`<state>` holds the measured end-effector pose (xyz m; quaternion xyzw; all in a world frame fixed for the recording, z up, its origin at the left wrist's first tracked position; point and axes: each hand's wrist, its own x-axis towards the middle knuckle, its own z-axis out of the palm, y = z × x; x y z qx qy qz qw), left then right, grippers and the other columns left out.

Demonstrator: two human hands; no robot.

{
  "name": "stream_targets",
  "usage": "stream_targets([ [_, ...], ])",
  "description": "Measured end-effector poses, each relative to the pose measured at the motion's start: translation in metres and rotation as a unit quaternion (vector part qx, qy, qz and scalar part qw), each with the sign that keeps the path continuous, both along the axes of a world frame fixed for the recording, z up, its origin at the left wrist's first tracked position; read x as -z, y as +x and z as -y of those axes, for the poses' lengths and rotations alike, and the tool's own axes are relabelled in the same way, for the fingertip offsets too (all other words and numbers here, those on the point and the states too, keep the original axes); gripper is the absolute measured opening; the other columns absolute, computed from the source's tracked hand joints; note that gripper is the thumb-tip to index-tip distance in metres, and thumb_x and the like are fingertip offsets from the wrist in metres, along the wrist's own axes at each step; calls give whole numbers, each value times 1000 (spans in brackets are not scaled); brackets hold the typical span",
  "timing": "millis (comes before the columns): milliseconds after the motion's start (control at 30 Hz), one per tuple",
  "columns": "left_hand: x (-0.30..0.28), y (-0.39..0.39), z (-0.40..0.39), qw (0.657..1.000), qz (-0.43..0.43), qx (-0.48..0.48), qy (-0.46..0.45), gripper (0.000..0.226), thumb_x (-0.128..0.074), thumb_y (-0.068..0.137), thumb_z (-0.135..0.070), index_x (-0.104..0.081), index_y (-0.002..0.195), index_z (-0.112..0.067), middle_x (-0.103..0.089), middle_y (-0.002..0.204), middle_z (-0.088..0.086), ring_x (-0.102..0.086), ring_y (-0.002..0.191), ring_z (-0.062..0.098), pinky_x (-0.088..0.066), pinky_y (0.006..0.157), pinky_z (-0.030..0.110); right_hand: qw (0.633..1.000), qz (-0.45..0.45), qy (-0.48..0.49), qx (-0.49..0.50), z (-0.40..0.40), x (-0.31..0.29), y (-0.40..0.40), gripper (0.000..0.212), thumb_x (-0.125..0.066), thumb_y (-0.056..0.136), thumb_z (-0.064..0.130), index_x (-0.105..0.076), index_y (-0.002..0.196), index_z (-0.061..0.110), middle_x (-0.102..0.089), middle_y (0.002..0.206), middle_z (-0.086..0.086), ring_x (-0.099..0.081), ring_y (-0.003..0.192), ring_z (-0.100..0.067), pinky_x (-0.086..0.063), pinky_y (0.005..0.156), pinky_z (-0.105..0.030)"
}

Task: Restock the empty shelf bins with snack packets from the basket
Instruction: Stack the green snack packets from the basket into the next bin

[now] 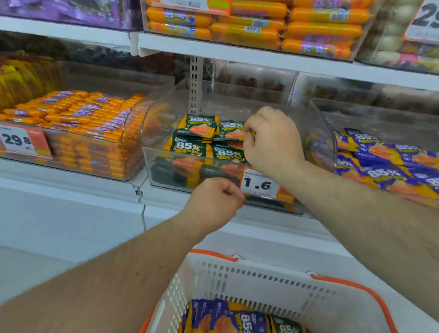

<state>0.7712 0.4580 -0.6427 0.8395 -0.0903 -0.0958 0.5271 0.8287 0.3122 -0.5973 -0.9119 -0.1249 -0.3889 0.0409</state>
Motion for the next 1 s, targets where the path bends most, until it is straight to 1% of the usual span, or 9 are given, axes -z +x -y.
stream_targets([
  [100,18,-12,8,992,-28,90,86,19,-58,88,-11,-70,75,-17,-68,80,-6,-64,70,10,-52,64,21,979,158,23,-124,4,12,-42,4,-62,74,5,-65,74,4,-58,79,-13,-53,72,-33,-40,63,-41],
  [200,35,-24,18,960,-26,194,203,17,-57,89,-16,-68,77,-20,-61,77,-12,-60,71,6,-48,66,21,975,111,84,-171,12,59,-83,6,-61,75,4,-65,73,1,-57,75,-14,-55,73,-33,-40,65,-39],
  [367,59,-39,25,911,-40,280,301,16,-54,93,-16,-68,91,-24,-65,98,-7,-58,90,11,-43,80,24,963,-213,162,-28,49,202,-134,19,-50,77,16,-67,74,7,-60,76,-8,-58,77,-29,-50,70,-35],
  [467,70,-43,27,884,-40,318,341,25,-50,97,-18,-69,114,-19,-62,126,-5,-56,110,13,-40,90,26,853,-475,171,133,70,256,-160,12,-52,85,13,-63,83,11,-62,86,-6,-59,84,-26,-51,74,-38],
  [533,75,-44,29,874,-44,334,351,21,-50,98,-19,-69,106,-22,-66,115,-7,-58,98,12,-41,85,24,777,-559,193,214,79,277,-175,12,-54,86,16,-63,95,15,-64,89,-5,-60,77,-21,-55,69,-36],
  [633,80,-44,32,869,-41,337,360,20,-49,98,-18,-66,88,-20,-62,79,-13,-55,68,9,-36,63,16,701,-619,192,299,87,305,-186,40,-63,84,43,-57,114,16,-65,104,-5,-57,78,-18,-50,65,-27],
  [767,89,-43,34,868,-53,329,369,22,-49,98,-21,-67,111,-23,-56,89,-15,-48,68,-2,-34,59,13,644,-631,253,350,90,336,-190,121,-62,53,84,-27,149,20,-56,133,-9,-61,106,-29,-56,78,-38],
  [833,92,-41,34,866,-59,325,376,23,-50,97,-21,-66,113,-24,-56,88,-18,-47,67,-4,-32,57,12,620,-649,263,353,83,339,-188,133,-63,53,85,-8,154,17,-44,145,-13,-55,118,-34,-55,86,-42],
  [1000,96,-40,35,866,-64,318,381,22,-50,96,-21,-66,112,-24,-55,86,-19,-51,72,1,-36,62,15,623,-657,211,368,64,343,-186,132,-73,49,78,-15,151,17,-45,140,-11,-51,123,-32,-51,94,-45],
])
